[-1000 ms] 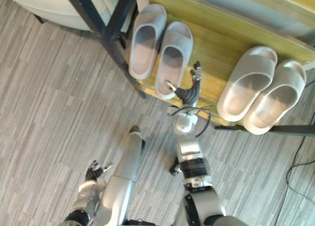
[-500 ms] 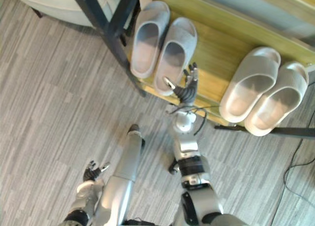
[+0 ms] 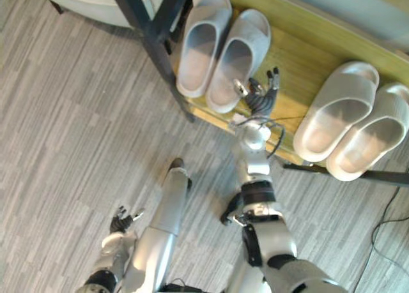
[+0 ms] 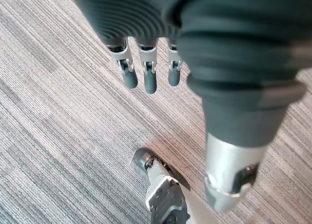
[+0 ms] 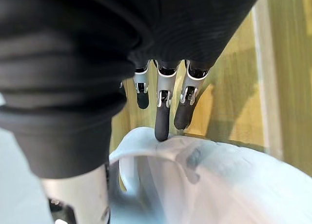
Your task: Organize the slippers on the shoe rack
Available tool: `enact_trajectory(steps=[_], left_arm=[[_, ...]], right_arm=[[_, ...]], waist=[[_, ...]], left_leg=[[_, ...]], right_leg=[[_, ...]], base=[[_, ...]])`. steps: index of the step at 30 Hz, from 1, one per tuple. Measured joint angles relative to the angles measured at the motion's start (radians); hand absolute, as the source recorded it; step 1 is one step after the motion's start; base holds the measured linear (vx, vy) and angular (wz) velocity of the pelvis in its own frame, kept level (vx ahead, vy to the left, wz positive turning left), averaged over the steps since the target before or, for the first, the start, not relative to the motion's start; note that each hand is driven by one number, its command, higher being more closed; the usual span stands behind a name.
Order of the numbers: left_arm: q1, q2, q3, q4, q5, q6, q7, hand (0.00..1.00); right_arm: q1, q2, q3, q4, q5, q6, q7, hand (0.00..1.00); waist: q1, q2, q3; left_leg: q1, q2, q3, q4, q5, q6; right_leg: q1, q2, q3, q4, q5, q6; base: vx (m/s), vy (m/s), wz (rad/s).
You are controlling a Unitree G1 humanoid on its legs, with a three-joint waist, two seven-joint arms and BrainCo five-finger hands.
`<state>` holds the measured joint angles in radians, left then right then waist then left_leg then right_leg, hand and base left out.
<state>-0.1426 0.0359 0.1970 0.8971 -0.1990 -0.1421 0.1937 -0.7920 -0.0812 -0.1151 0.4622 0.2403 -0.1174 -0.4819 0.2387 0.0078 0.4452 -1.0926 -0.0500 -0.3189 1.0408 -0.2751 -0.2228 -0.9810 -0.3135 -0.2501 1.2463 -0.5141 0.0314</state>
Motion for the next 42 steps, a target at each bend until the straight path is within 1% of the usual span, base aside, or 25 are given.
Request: enact_trajectory(steps=[4,8,10,11,12,14,16,18,19,21,22,24,26,27,28,29,30,31,32,33,34,36,40,41,42], left_arm=[[-0.002,-0.001,0.000,0.001,0.000,0.001,-0.002,0.00],[-0.002,-0.004,0.001,0.004,-0.001,0.003,-0.002,0.00],[0.000,-0.006,0.001,0.003,-0.001,0.003,-0.003,0.00],[0.003,-0.007,0.001,0.003,0.000,0.004,-0.003,0.00],[0.004,-0.007,0.001,0.003,0.000,0.004,-0.004,0.00],[0.014,-0.011,0.000,-0.003,0.000,0.004,-0.007,0.00],[0.038,-0.001,0.001,-0.003,0.000,0.003,-0.006,0.00],[0.082,0.012,0.000,-0.003,0.000,0.003,-0.021,0.00],[0.088,0.014,-0.001,-0.003,0.001,0.003,-0.024,0.00],[0.124,0.027,-0.010,0.000,0.002,0.005,-0.030,0.00],[0.142,0.039,-0.031,0.001,0.003,0.006,-0.040,0.00],[0.156,0.048,-0.045,0.003,0.005,0.006,-0.045,0.00],[0.175,0.067,-0.080,0.020,0.027,0.006,-0.049,0.00],[0.177,0.069,-0.085,0.021,0.030,0.006,-0.050,0.00],[0.182,0.074,-0.101,0.026,0.040,0.006,-0.055,0.00],[0.188,0.083,-0.121,0.028,0.042,0.006,-0.067,0.00],[0.190,0.083,-0.126,0.029,0.042,0.006,-0.070,0.00],[0.196,0.086,-0.150,0.042,0.043,0.006,-0.077,0.00],[0.196,0.086,-0.167,0.052,0.046,0.006,-0.084,0.00],[0.196,0.086,-0.198,0.068,0.065,0.006,-0.093,0.00],[0.196,0.084,-0.203,0.073,0.071,0.007,-0.096,0.00],[0.197,0.077,-0.234,0.079,0.105,0.014,-0.115,0.00],[0.195,0.076,-0.273,0.084,0.121,0.021,-0.119,0.00],[0.195,0.076,-0.275,0.084,0.121,0.022,-0.119,0.00],[0.196,0.076,-0.297,0.085,0.127,0.023,-0.118,0.00]], right_arm=[[-0.001,-0.013,0.003,0.000,-0.002,0.011,0.005,0.00],[0.034,-0.028,0.051,-0.025,-0.017,0.018,0.022,0.00],[0.109,-0.029,0.078,-0.097,-0.067,0.028,0.037,0.00],[0.157,-0.029,0.088,-0.135,-0.093,0.029,0.046,0.00],[0.165,-0.028,0.089,-0.140,-0.097,0.029,0.048,0.00],[0.237,-0.029,0.094,-0.193,-0.130,0.033,0.065,0.00],[0.322,-0.031,0.113,-0.236,-0.155,0.039,0.085,0.00],[0.448,-0.037,0.130,-0.312,-0.163,0.047,0.122,0.00],[0.464,-0.037,0.132,-0.322,-0.163,0.048,0.127,0.00],[0.536,-0.038,0.154,-0.360,-0.180,0.048,0.153,0.00],[0.604,-0.044,0.165,-0.413,-0.203,0.047,0.176,0.00],[0.649,-0.043,0.172,-0.434,-0.212,0.044,0.197,0.00],[0.748,-0.042,0.182,-0.449,-0.248,0.032,0.239,0.00],[0.760,-0.041,0.182,-0.448,-0.252,0.031,0.243,0.00],[0.806,-0.038,0.182,-0.445,-0.282,0.029,0.259,0.00],[0.845,-0.037,0.182,-0.438,-0.291,0.027,0.278,0.00],[0.855,-0.037,0.181,-0.432,-0.295,0.026,0.283,0.00],[0.882,-0.037,0.177,-0.382,-0.322,0.021,0.297,0.00],[0.897,-0.038,0.172,-0.345,-0.327,0.021,0.309,0.00],[0.918,-0.038,0.161,-0.274,-0.349,0.022,0.325,0.00],[0.925,-0.038,0.158,-0.249,-0.357,0.023,0.329,0.00],[0.958,-0.039,0.150,-0.143,-0.396,0.028,0.350,0.00],[0.971,-0.030,0.118,0.046,-0.431,0.040,0.355,0.00],[0.971,-0.030,0.115,0.063,-0.437,0.040,0.355,0.00],[0.973,-0.027,0.105,0.133,-0.437,0.050,0.353,0.00]], waist=[[0.002,0.000,0.000],[-0.004,0.003,0.001],[-0.008,0.004,0.001],[-0.014,0.004,0.001],[-0.015,0.003,0.001],[-0.020,0.001,-0.001],[-0.031,0.001,-0.001],[-0.052,-0.002,-0.007],[-0.055,-0.003,-0.011],[-0.069,-0.012,-0.051],[-0.077,-0.016,-0.076],[-0.084,-0.022,-0.099],[-0.094,-0.040,-0.167],[-0.096,-0.040,-0.173],[-0.104,-0.043,-0.197],[-0.113,-0.048,-0.219],[-0.118,-0.048,-0.225],[-0.137,-0.049,-0.253],[-0.142,-0.048,-0.270],[-0.156,-0.044,-0.290],[-0.160,-0.044,-0.296],[-0.189,-0.038,-0.315],[-0.192,-0.029,-0.331],[-0.192,-0.028,-0.331],[-0.199,-0.022,-0.337]], left_leg=[[0.010,0.003,0.002,-0.001,0.001,-0.002],[0.051,0.010,0.006,-0.015,0.004,-0.007],[0.106,0.023,0.010,-0.046,0.005,-0.003],[0.152,0.025,0.014,-0.077,0.008,0.006],[0.158,0.026,0.015,-0.082,0.008,0.007],[0.223,0.036,0.035,-0.137,0.017,0.020],[0.302,0.057,0.057,-0.203,0.032,0.028],[0.416,0.071,0.086,-0.281,0.046,0.034],[0.430,0.074,0.090,-0.291,0.047,0.035],[0.475,0.088,0.110,-0.337,0.053,0.043],[0.535,0.097,0.132,-0.384,0.058,0.051],[0.584,0.103,0.148,-0.426,0.065,0.060],[0.667,0.108,0.177,-0.528,0.090,0.072],[0.682,0.109,0.180,-0.542,0.093,0.074],[0.728,0.115,0.191,-0.597,0.110,0.080],[0.769,0.117,0.204,-0.651,0.128,0.084],[0.778,0.117,0.206,-0.664,0.132,0.085],[0.818,0.120,0.219,-0.718,0.153,0.089],[0.842,0.122,0.229,-0.749,0.163,0.091],[0.879,0.123,0.237,-0.796,0.179,0.096],[0.892,0.124,0.242,-0.812,0.184,0.098],[0.930,0.124,0.256,-0.860,0.199,0.106],[0.958,0.123,0.279,-0.909,0.219,0.110],[0.963,0.123,0.280,-0.915,0.221,0.111],[0.985,0.121,0.281,-0.940,0.231,0.114]], right_leg=[[0.006,0.001,0.002,0.004,-0.004,-0.001],[0.045,0.005,0.003,-0.011,-0.004,0.000],[0.104,0.010,-0.003,-0.046,0.000,0.003],[0.147,0.011,-0.006,-0.075,0.005,0.008],[0.153,0.011,-0.006,-0.079,0.006,0.009],[0.210,0.011,-0.005,-0.129,0.021,0.006],[0.288,0.021,-0.012,-0.198,0.042,0.004],[0.397,0.027,-0.012,-0.285,0.074,0.004],[0.410,0.030,-0.012,-0.297,0.077,0.006],[0.455,0.039,-0.011,-0.357,0.096,0.011],[0.509,0.050,-0.002,-0.414,0.115,0.022],[0.553,0.054,-0.003,-0.463,0.131,0.026],[0.625,0.060,-0.001,-0.566,0.167,0.040],[0.639,0.063,0.000,-0.583,0.173,0.044],[0.682,0.071,0.000,-0.647,0.199,0.050],[0.713,0.078,0.006,-0.700,0.222,0.056],[0.723,0.079,0.007,-0.716,0.228,0.058],[0.759,0.087,0.009,-0.781,0.257,0.064],[0.778,0.092,0.012,-0.817,0.273,0.069],[0.818,0.101,0.015,-0.878,0.301,0.074],[0.830,0.103,0.016,-0.897,0.310,0.079],[0.872,0.113,0.024,-0.979,0.350,0.085],[0.903,0.127,0.043,-1.062,0.400,0.091],[0.908,0.127,0.043,-1.069,0.403,0.091],[0.931,0.130,0.045,-1.099,0.417,0.093]], base=[[0.00,0.003,-0.01],[0.00,0.005,-0.01],[0.02,0.017,0.00],[0.03,0.024,0.01],[0.04,0.028,0.00],[0.05,0.022,-0.06],[0.11,0.032,-0.12],[0.15,0.044,-0.15],[0.14,0.058,-0.21],[0.15,0.067,-0.22],[0.16,0.067,-0.20],[0.13,0.065,-0.20],[0.16,0.071,-0.19],[0.17,0.077,-0.17],[0.13,0.067,-0.21],[0.13,0.067,-0.20],[0.14,0.067,-0.22],[0.11,0.054,-0.20],[0.16,0.079,-0.25],[0.10,0.047,-0.19],[0.11,0.058,-0.21],[0.08,0.064,-0.19],[0.04,0.041,-0.16],[0.03,0.035,-0.08],[0.01,0.014,-0.03]])
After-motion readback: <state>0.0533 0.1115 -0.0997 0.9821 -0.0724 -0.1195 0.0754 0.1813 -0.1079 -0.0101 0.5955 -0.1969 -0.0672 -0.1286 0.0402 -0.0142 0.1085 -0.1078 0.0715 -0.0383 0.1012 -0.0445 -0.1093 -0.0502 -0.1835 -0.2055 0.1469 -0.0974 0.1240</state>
